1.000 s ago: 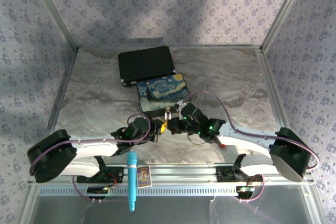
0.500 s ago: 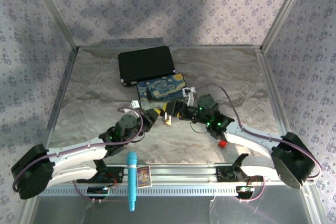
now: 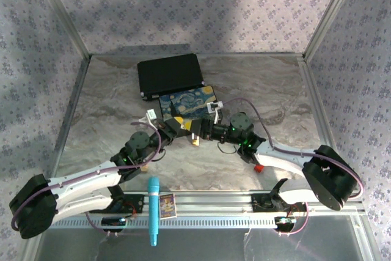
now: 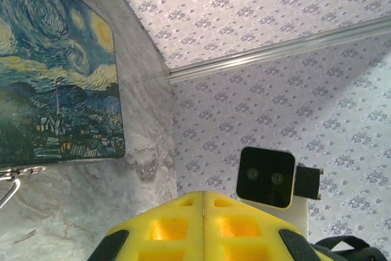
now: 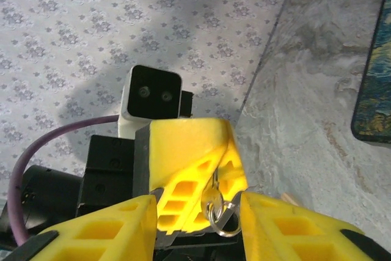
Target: Unlock a padlock with a key
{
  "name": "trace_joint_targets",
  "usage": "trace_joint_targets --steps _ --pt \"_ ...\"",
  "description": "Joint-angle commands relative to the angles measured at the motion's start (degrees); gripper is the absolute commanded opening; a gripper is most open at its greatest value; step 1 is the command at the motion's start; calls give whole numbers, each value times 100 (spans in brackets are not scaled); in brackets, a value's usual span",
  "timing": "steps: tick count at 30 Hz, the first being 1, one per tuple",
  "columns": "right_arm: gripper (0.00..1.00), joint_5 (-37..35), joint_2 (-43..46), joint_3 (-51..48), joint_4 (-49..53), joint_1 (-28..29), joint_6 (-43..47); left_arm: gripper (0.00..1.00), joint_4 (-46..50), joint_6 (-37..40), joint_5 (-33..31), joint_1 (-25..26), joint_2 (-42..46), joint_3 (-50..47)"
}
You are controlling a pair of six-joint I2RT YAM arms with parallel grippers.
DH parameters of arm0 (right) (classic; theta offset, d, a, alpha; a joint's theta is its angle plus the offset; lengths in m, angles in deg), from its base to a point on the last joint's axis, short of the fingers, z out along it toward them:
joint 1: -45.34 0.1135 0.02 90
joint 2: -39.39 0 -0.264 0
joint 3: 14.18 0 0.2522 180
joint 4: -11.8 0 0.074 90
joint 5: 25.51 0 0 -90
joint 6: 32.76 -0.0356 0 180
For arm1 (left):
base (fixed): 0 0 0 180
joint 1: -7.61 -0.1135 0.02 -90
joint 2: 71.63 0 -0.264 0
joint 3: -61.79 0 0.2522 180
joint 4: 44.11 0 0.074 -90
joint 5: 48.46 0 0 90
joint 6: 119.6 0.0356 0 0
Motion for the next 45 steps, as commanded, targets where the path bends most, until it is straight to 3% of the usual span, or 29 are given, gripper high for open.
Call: trace_joint_targets --steps 1,18,31,45 --pt "37 183 -71 21 -355 34 -62 0 -406 61 56 -50 28 271" --pt "27 353 -456 334 -637 -75 -134 0 -566 -264 378 -164 -181 250" --pt "2 439 -583 137 -880 -172 -358 0 -300 -382 270 -288 40 95" --pt "0 575 -528 87 -579 -381 -395 0 52 -395 217 -296 128 -11"
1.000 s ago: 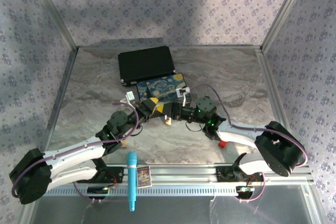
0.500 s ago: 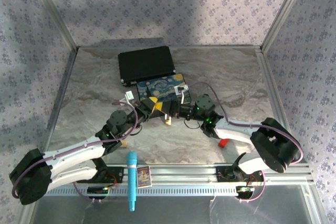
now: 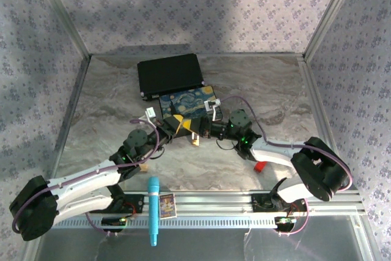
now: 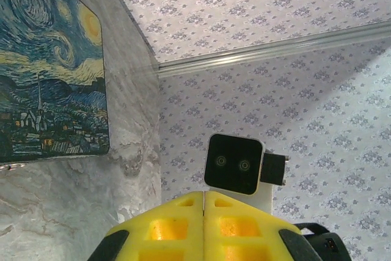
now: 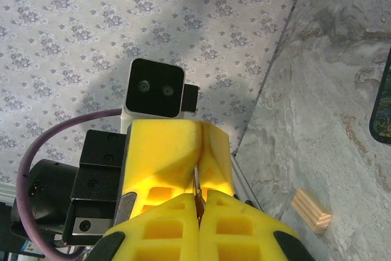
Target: Unlock a padlock with a key
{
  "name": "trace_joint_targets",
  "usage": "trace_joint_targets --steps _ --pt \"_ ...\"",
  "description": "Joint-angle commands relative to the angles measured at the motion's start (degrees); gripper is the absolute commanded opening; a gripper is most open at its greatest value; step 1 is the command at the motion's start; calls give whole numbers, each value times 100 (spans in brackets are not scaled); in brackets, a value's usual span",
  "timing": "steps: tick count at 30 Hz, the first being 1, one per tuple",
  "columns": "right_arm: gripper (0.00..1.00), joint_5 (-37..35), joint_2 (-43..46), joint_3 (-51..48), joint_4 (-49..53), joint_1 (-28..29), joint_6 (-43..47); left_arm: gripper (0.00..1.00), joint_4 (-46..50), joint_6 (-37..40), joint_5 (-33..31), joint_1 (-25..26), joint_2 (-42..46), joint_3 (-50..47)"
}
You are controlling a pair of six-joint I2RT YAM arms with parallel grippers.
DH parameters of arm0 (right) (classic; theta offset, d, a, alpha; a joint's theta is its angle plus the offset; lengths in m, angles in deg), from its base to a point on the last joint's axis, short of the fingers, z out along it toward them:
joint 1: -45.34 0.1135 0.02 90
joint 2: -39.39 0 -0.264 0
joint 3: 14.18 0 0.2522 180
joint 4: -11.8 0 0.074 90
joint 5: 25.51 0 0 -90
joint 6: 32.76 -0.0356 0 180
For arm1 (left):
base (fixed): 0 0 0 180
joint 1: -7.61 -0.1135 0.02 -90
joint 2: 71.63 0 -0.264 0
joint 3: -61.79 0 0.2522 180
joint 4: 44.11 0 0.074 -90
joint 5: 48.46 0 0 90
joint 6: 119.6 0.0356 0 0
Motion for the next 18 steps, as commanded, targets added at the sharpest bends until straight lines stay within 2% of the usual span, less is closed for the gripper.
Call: trace_joint_targets --steps 1,3,6,8,10,15,18 --pt "0 -5 88 -54 152 -119 44 7 117 -56 -154 -76 128 -51" --pt "0 13 108 -67 385 -119 109 23 438 -16 -181 -96 185 21" --pt "0 59 222 -114 935 -174 283 39 1058 146 -256 -117 283 197" --pt "0 86 387 -168 1394 -273 460 53 1723 389 -313 -118 314 453" --pt "0 43 600 -242 1966 -393 680 63 2527 695 -357 -115 245 801" --pt "0 -323 1327 -97 4509 -711 1850 67 4623 2060 -336 0 -626 2029" --pt "0 -648 1536 122 5964 -885 2545 72 4838 2962 -304 215 -1152 2353"
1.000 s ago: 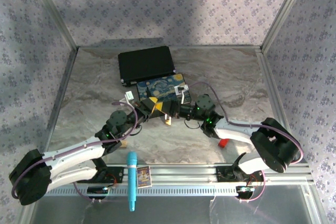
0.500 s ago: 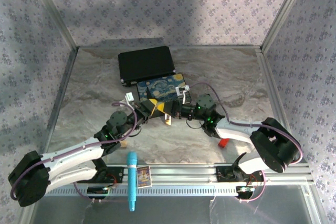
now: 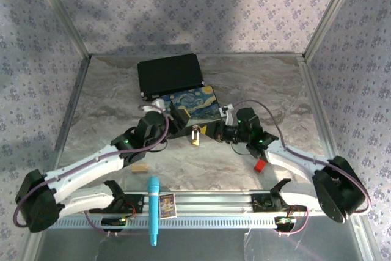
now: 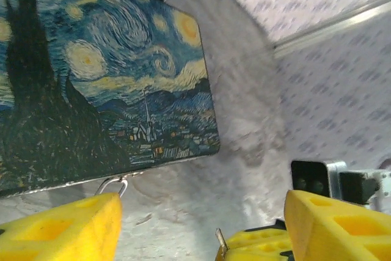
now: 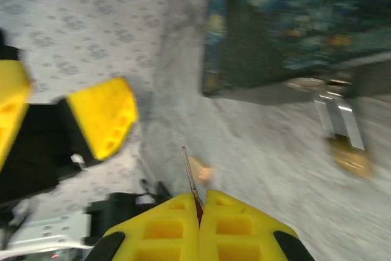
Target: Unlock a padlock with a key
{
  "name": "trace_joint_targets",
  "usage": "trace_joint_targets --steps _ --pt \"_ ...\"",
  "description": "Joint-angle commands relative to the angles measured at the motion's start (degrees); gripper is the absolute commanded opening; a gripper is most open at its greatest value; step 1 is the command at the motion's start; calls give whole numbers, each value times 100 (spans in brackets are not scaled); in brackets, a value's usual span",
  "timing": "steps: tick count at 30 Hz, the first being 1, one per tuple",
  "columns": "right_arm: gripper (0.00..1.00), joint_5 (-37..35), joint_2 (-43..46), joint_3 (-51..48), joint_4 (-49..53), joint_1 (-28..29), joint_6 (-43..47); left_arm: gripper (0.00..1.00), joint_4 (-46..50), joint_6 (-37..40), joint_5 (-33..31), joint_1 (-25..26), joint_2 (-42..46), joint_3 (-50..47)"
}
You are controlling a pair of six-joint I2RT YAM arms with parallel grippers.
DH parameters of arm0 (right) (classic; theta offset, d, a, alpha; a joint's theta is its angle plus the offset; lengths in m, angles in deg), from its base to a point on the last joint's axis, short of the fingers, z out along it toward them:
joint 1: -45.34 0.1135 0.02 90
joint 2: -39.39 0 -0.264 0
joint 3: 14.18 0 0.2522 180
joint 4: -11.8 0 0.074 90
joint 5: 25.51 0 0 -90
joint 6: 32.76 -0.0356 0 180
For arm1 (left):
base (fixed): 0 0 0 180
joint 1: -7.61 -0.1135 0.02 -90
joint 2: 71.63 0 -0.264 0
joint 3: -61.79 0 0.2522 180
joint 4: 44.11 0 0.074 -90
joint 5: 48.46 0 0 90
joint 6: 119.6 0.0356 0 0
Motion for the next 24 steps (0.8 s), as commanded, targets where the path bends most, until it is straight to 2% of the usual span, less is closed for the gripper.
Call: trace_joint_targets --steps 1,5,7,10,14,20,24 --pt "0 -489 206 310 2309 -135 1174 73 847 1356 46 220 -450 213" --pt "0 -668 259 346 2771 -183 1637 73 -186 1662 329 252 -856 -161" --pt "0 -632 195 299 2728 -262 1673 73 -489 1811 507 157 -1148 -259" --pt "0 -629 27 267 2678 -318 1711 72 -1273 1972 1224 -70 -1644 -460" --pt "0 -569 -137 238 2534 -310 1709 72 -1915 2080 1472 -146 -2248 -518" --pt "0 -588 -304 225 2421 -298 1709 71 -2405 2212 1407 -152 -2780 -451" --pt "0 -585 -399 203 2354 -283 1713 69 -2405 2145 1193 -99 -3062 -401"
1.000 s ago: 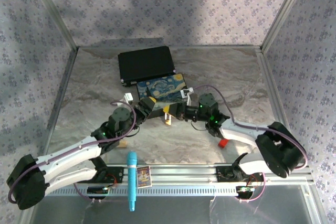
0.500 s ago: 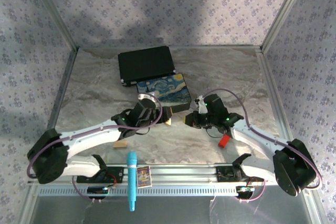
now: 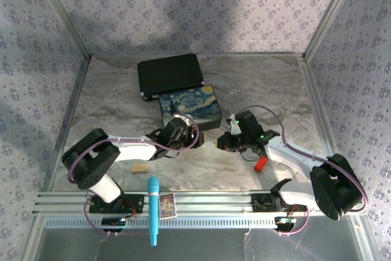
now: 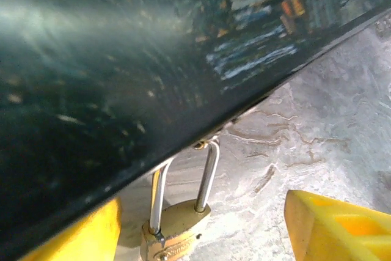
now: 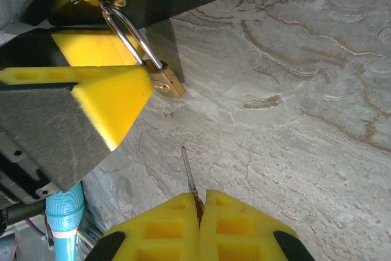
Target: Unlock a padlock with a key
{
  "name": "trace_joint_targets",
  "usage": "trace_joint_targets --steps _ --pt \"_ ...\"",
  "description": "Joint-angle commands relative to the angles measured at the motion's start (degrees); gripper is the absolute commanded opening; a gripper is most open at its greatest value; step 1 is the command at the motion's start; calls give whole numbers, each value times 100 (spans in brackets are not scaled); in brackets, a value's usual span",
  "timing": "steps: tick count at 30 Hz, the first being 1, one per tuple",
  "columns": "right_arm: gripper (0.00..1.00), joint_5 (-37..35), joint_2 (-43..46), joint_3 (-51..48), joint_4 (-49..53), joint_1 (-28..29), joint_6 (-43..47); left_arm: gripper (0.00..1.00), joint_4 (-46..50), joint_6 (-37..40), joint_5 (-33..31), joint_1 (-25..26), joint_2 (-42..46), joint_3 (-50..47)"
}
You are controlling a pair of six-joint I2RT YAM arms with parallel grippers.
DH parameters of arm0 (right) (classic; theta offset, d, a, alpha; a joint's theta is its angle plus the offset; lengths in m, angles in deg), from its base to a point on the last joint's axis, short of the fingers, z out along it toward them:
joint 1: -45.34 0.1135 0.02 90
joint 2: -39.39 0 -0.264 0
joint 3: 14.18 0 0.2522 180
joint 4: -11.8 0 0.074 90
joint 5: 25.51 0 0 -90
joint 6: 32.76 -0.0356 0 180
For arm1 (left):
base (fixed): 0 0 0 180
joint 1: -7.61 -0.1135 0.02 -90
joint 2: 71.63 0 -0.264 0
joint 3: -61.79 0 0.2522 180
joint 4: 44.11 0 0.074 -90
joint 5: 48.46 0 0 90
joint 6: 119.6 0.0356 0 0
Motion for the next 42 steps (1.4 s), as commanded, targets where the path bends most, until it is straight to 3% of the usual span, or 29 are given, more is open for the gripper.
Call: trace_joint_targets --steps 1,5,7,8,10,11,16,19,23,27,32,42 --pt "0 -59 -90 12 -56 16 134 68 -325 90 -209 59 -175 119" --pt "0 -81 -229 -4 -208 73 117 65 -202 32 -464 181 -339 153" --pt "0 -81 -323 9 -275 82 90 59 -9 7 -671 251 -413 225" --pt "0 -70 -362 17 -322 85 74 54 43 -13 -759 283 -444 251" --pt "0 -61 -441 34 -361 99 63 29 29 -64 -763 309 -518 264" --pt "0 -72 -475 44 -377 108 61 27 -12 -144 -779 310 -550 237" --pt "0 -59 -593 54 -515 161 -36 27 -124 -305 -710 305 -597 237" --pt "0 296 -763 -51 -1001 111 -369 25 -102 -510 -717 320 -508 257" --pt "0 949 -1128 -368 -2193 -29 -1341 22 -21 -1115 -788 326 -280 223" --pt "0 1179 -1268 -487 -2647 12 -1685 15 133 -1963 -746 322 -198 245" --pt "0 1573 -1565 -753 -3466 -105 -2201 6 -544 -2980 -519 331 -222 -1" --pt "0 1942 -2090 -1085 -4833 -211 -3023 6 -58 -3586 -579 366 105 86"
